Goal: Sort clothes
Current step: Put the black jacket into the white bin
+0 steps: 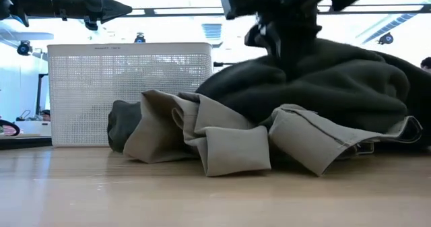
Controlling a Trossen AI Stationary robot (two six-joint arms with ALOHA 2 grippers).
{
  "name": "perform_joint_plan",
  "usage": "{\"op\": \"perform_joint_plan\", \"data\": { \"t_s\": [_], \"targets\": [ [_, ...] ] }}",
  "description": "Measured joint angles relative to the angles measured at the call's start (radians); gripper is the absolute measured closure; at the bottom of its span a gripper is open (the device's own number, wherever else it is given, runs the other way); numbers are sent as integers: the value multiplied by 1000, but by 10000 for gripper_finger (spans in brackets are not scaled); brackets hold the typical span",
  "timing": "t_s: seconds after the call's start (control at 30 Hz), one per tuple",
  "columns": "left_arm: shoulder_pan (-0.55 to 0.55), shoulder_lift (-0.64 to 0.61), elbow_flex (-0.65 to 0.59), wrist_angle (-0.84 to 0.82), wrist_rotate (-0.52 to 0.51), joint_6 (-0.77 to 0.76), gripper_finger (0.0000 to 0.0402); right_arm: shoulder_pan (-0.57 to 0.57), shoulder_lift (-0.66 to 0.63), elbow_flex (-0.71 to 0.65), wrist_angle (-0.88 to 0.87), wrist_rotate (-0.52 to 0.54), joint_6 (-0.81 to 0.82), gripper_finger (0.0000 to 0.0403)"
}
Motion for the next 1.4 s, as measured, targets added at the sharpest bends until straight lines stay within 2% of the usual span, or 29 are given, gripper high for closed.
{"op": "perform_joint_plan", "data": {
  "t_s": [0.2, 0.4, 0.63, 0.73, 0.87, 1.0, 1.4],
  "targets": [
    [0, 0, 0, 0, 0, 0, 402, 47, 0, 173, -155, 222, 0, 396],
    [0, 0, 0, 1, 0, 0, 402, 71, 0, 404, -265, 448, 6, 398],
    [0, 0, 0, 2, 0, 0, 402, 74, -1, 663, -286, 641, -84, 399],
    [0, 0, 0, 3, 0, 0, 402, 74, -46, 652, -188, 754, -190, 400],
    [0, 1, 0, 7, 0, 0, 402, 64, -84, 668, -68, 847, -295, 400],
    [0, 8, 0, 8, 0, 0, 402, 57, -110, 667, 163, 939, -508, 400],
    [0, 29, 0, 13, 78, 0, 395, 19, -126, 667, 985, 932, -1231, 400]
  ]
}}
